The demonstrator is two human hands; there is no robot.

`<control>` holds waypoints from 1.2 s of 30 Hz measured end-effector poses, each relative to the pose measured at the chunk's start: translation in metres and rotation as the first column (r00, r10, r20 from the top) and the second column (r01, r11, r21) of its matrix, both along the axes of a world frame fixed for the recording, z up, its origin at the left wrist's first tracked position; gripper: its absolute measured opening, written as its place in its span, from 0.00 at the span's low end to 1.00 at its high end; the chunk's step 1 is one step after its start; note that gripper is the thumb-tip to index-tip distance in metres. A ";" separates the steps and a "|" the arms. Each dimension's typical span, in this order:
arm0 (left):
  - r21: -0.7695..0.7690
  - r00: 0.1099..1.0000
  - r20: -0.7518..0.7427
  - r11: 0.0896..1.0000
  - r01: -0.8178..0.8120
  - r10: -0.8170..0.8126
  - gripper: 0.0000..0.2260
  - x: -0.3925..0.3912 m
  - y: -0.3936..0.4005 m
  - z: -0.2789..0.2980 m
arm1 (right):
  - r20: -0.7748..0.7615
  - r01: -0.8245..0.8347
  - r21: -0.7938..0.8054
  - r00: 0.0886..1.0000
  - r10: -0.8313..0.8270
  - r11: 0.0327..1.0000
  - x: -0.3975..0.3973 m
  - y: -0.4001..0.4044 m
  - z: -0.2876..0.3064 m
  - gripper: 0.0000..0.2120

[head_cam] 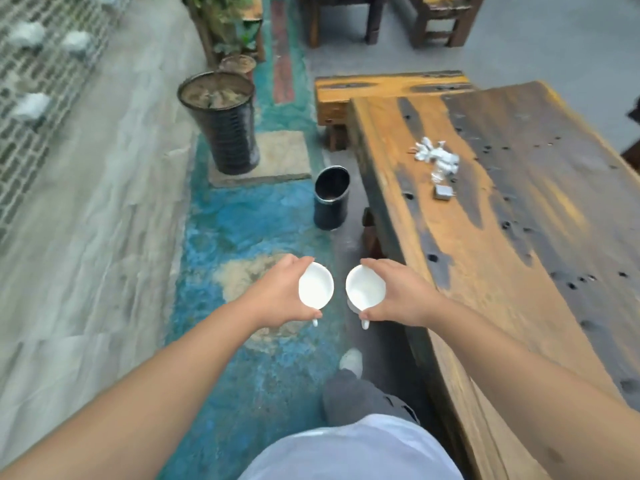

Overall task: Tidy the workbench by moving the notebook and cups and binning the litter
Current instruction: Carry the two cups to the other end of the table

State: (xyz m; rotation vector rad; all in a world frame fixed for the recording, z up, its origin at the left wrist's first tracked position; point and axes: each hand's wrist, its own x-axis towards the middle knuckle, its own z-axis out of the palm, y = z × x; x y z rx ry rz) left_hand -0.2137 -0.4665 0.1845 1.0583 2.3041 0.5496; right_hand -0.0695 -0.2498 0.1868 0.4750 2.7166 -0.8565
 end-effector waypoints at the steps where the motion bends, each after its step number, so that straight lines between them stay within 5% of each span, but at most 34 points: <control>1: -0.007 1.000 -0.008 1.000 -0.021 0.021 0.43 -0.016 0.005 -0.003 | -0.003 -0.032 -0.002 0.999 0.032 0.999 -0.022 0.007 -0.003 0.51; 10: -0.039 0.986 -0.051 0.986 -0.164 0.162 0.44 -0.145 0.068 -0.002 | 0.013 -0.221 -0.036 0.975 0.222 0.975 -0.186 0.076 -0.004 0.51; 18: -0.024 0.991 -0.007 0.991 -0.133 0.133 0.45 -0.267 0.124 0.001 | 0.016 -0.202 -0.043 0.979 0.203 0.979 -0.302 0.126 -0.002 0.51; 27: -0.067 0.989 0.001 0.986 0.150 -0.150 0.45 -0.457 0.216 -0.009 | 0.035 0.118 -0.057 0.993 -0.116 0.991 -0.426 0.176 -0.014 0.51; 36: -0.065 0.871 -0.002 0.869 0.491 -0.492 0.46 -0.549 0.369 0.002 | -0.008 0.490 -0.102 0.870 -0.494 0.866 -0.463 0.244 -0.006 0.48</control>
